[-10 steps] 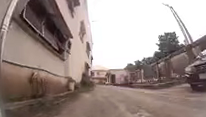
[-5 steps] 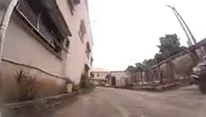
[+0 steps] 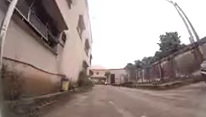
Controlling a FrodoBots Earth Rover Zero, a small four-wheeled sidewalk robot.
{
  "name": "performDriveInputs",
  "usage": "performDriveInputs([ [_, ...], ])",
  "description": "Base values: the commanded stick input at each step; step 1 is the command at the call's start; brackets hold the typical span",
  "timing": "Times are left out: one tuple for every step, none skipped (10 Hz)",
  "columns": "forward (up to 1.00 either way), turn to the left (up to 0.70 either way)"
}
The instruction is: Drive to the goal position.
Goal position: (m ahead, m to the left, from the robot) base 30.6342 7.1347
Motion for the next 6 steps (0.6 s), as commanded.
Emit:
performDriveInputs([
  [0.84,0.03],
  [0.84,0.03],
  [0.84,0.03],
  [0.84,0.03],
  [0.84,0.03],
  [0.84,0.03],
])
